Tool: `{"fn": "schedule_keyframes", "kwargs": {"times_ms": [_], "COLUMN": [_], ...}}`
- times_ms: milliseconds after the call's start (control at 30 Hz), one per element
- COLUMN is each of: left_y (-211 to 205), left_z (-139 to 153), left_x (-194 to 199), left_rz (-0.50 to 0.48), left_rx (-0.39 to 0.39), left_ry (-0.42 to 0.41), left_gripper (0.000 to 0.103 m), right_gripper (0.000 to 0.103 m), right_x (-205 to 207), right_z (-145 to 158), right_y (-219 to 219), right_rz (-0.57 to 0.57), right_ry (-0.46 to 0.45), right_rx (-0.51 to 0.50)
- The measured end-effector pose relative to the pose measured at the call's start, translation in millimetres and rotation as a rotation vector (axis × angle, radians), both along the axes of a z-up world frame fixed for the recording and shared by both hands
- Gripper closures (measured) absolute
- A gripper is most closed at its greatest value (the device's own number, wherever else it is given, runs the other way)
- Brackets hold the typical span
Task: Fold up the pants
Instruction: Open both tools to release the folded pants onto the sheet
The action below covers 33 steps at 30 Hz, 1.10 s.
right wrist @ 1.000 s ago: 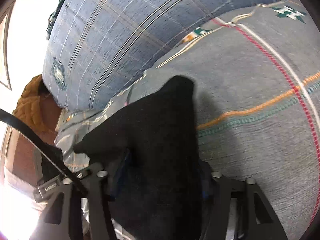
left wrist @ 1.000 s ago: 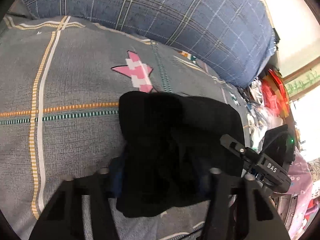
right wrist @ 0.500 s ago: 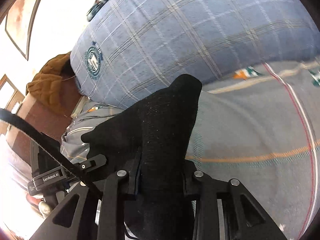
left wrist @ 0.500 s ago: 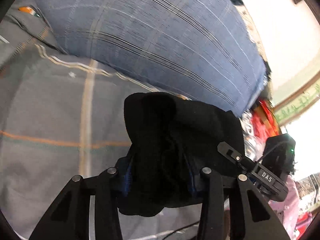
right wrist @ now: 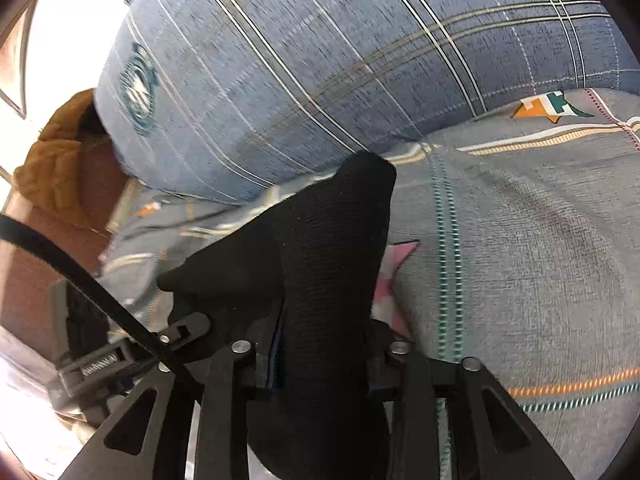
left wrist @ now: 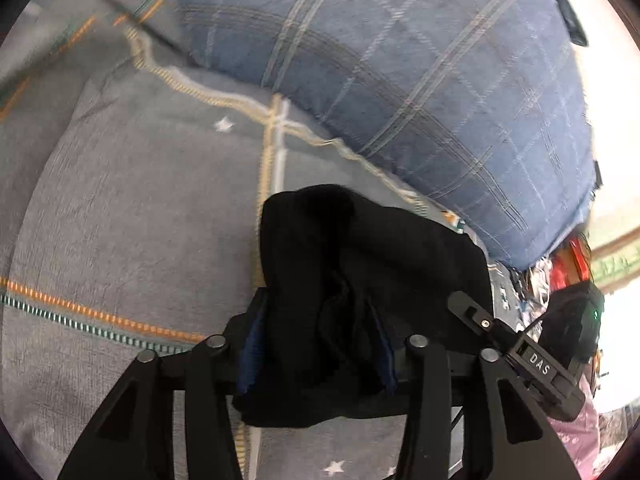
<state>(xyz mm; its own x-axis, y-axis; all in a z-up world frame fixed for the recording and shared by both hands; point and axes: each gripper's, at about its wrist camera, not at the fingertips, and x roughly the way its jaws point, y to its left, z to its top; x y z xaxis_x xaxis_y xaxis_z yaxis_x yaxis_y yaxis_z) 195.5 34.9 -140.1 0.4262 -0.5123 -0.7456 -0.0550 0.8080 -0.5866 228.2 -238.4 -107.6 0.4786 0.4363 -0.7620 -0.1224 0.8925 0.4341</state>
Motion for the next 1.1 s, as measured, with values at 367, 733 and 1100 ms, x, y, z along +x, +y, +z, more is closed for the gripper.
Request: {"fn": "schedule_keyframes", "kwargs": {"times_ms": [367, 733, 1100], "left_y": [27, -24, -15], "left_z": [62, 9, 41], "left_x": [-36, 31, -15], "left_rz": [0.014, 0.026, 0.012], "left_rx": [-0.036, 0.061, 0.151], "left_ry": [-0.123, -0.014, -0.088], "left_gripper": [0.05, 0.045, 0.045], "right_gripper": [0.042, 0.042, 0.04], "right_x": [-54, -63, -86], "right_z": [52, 14, 30], "right_y": [-7, 37, 35], "right_rz": [0.001, 0.133, 0.117], "right_ry": [-0.227, -0.182, -0.225], "right_rx": [-0.154, -0.207, -0.194]}}
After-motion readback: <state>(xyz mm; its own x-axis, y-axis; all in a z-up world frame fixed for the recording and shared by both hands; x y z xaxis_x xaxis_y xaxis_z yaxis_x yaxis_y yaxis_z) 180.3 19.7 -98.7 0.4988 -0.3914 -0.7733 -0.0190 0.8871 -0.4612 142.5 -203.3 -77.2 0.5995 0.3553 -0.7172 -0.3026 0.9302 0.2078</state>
